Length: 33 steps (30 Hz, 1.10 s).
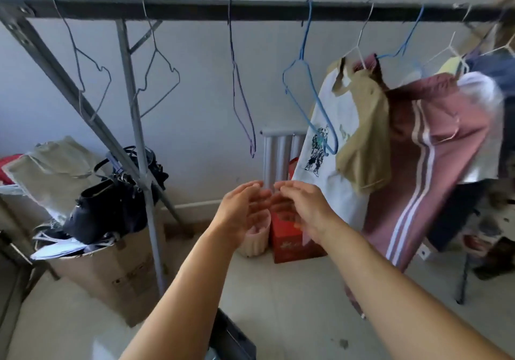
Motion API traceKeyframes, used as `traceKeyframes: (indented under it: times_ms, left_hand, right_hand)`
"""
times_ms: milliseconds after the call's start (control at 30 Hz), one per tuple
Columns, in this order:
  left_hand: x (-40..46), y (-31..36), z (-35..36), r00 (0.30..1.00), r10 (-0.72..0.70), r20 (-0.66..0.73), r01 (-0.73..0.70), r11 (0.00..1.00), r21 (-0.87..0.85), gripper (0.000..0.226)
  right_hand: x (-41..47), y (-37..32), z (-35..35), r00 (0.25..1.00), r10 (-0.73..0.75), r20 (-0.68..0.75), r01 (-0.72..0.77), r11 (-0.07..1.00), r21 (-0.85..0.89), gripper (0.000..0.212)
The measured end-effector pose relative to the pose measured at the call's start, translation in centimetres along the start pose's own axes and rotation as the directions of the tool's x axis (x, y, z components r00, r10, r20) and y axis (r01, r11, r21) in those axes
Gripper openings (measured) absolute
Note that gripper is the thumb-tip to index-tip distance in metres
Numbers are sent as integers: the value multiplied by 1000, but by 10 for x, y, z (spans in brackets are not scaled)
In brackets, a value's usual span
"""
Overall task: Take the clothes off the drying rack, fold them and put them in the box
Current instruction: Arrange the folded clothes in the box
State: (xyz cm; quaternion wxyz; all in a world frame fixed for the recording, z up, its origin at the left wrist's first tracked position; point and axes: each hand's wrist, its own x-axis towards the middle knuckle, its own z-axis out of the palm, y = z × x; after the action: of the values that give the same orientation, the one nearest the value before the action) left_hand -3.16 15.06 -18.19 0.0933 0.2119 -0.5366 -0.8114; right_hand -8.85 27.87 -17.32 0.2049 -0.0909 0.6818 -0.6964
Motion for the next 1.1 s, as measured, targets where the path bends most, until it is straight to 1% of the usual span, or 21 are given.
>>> traceKeyframes:
  times_ms: [33, 100, 200, 300, 467, 533, 567, 633, 667, 700, 733, 767, 800, 833, 867, 900, 967, 1000, 1100]
  left_hand:
    - [-2, -2, 25, 1000, -10, 30, 10, 1000, -2, 20]
    - [-6, -6, 51, 997, -18, 76, 17, 1000, 19, 20]
    - [-15, -8, 94, 988, -26, 153, 13, 996, 87, 21]
    - [-17, -4, 126, 983, -10, 184, -17, 989, 148, 20]
    - [-13, 14, 162, 969, 33, 244, -80, 979, 186, 21]
    - [-12, 24, 178, 959, 51, 277, -111, 973, 203, 22]
    - [-11, 29, 186, 955, 67, 288, -131, 970, 207, 23]
    - [-5, 41, 202, 948, 131, 290, -199, 955, 221, 27]
    - [0, 48, 209, 946, 171, 274, -240, 940, 241, 31]
    - [5, 55, 214, 946, 206, 252, -271, 927, 260, 39]
    - [12, 63, 217, 948, 227, 225, -285, 918, 277, 47]
    - [18, 70, 220, 952, 239, 192, -287, 914, 287, 53]
    - [22, 76, 220, 958, 241, 155, -278, 916, 290, 57]
    - [26, 81, 220, 963, 237, 125, -264, 920, 290, 60]
    - [31, 85, 219, 967, 230, 105, -251, 924, 290, 62]
    - [34, 88, 218, 970, 223, 101, -243, 924, 296, 63]
    - [38, 91, 215, 971, 215, 106, -238, 915, 326, 63]
    - [40, 91, 212, 971, 215, 102, -237, 910, 341, 63]
    - [47, 88, 201, 971, 222, 86, -238, 896, 376, 64]
  right_hand:
    - [-4, -9, -23, 999, -30, -26, 30, 999, -13, 19]
    - [-8, -15, -46, 997, -55, -48, 53, 998, -30, 19]
    - [-12, -31, -86, 988, -114, -108, 106, 991, -78, 20]
    - [-11, -49, -116, 971, -185, -150, 169, 979, -115, 20]
    - [7, -88, -147, 912, -331, -243, 326, 943, -62, 18]
    - [20, -109, -155, 867, -413, -278, 414, 908, -58, 19]
    - [27, -119, -158, 831, -468, -301, 464, 881, -90, 20]
    - [44, -140, -162, 725, -595, -346, 539, 803, -253, 19]
    - [52, -149, -162, 677, -647, -350, 546, 761, -351, 17]
    - [59, -158, -160, 650, -681, -336, 529, 724, -444, 16]
    - [67, -167, -158, 651, -695, -306, 490, 693, -529, 17]
    - [75, -175, -155, 685, -676, -272, 418, 670, -613, 23]
    - [84, -182, -152, 742, -627, -238, 313, 638, -704, 35]
    - [92, -186, -149, 811, -542, -218, 186, 594, -783, 49]
    - [99, -188, -147, 862, -465, -204, 86, 530, -844, 58]
    - [104, -190, -144, 891, -412, -190, 34, 479, -877, 58]
    - [111, -191, -141, 900, -408, -153, 46, 439, -897, 46]
    - [113, -191, -142, 886, -440, -145, 70, 436, -897, 41]
    - [112, -188, -149, 820, -551, -154, 128, 440, -889, 34]
